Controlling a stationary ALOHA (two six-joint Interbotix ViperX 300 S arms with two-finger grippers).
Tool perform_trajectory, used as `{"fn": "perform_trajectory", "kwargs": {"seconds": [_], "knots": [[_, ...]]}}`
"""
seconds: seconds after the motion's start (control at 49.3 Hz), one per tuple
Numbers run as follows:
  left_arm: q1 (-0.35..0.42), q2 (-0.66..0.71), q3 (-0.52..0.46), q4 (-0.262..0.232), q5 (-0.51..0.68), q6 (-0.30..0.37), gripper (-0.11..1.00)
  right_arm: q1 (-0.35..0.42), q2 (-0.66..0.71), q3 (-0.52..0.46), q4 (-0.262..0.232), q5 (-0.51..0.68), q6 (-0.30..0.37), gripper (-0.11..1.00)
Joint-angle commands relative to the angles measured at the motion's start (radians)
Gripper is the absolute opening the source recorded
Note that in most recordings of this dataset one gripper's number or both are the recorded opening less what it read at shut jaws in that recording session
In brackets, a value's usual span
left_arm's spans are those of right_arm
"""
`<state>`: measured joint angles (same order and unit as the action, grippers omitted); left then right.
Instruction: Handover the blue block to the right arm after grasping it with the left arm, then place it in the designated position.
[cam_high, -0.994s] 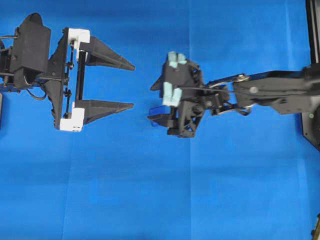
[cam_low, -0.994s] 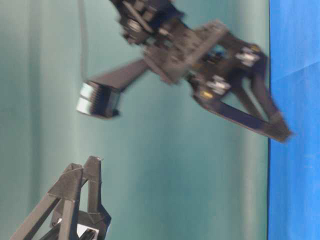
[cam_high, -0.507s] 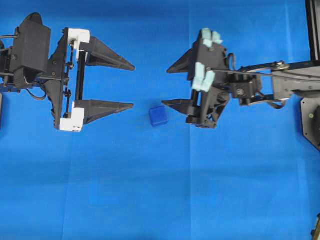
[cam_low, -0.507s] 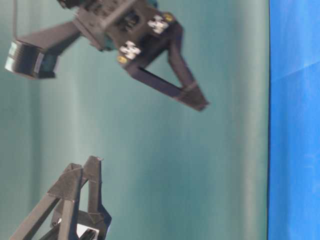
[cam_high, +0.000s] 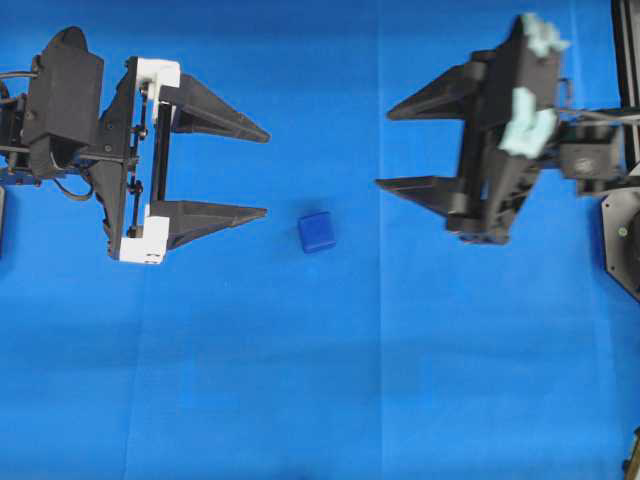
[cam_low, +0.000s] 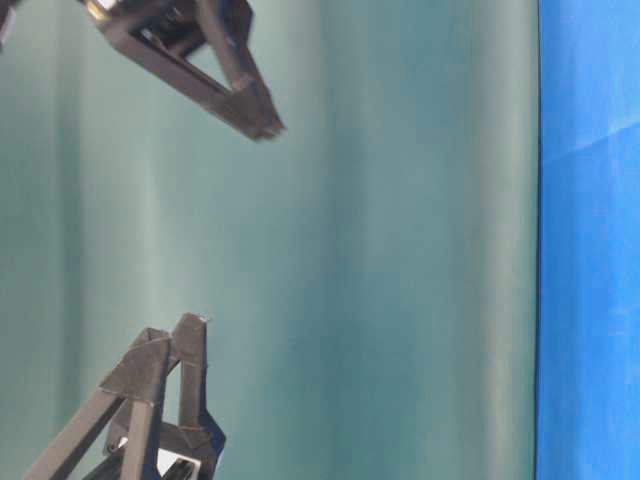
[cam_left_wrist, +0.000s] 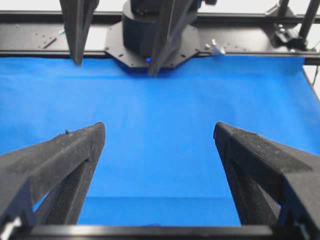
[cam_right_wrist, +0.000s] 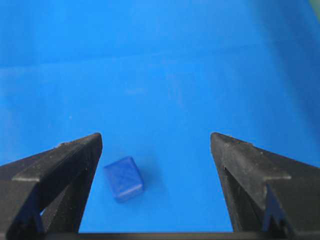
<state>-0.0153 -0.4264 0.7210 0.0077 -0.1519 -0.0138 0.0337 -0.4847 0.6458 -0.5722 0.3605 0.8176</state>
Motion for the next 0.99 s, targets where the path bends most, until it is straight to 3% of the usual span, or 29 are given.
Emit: {"fn": "perform_trajectory", "kwargs": {"seconds": [0.0, 0.73, 0.974], "knots": [[-0.003, -0.035, -0.014, -0.002, -0.003, 0.000, 0.93, 0.003, -0.051, 0.003, -0.003, -0.006, -0.002, 0.79], [0.002, -0.034, -0.014, 0.000, -0.006, 0.008, 0.93, 0.003, -0.112, 0.046, -0.032, -0.112, -0.005, 0.79], [0.002, -0.034, -0.014, -0.002, -0.009, 0.009, 0.93, -0.006, -0.160, 0.100, -0.060, -0.256, -0.005, 0.78]]}}
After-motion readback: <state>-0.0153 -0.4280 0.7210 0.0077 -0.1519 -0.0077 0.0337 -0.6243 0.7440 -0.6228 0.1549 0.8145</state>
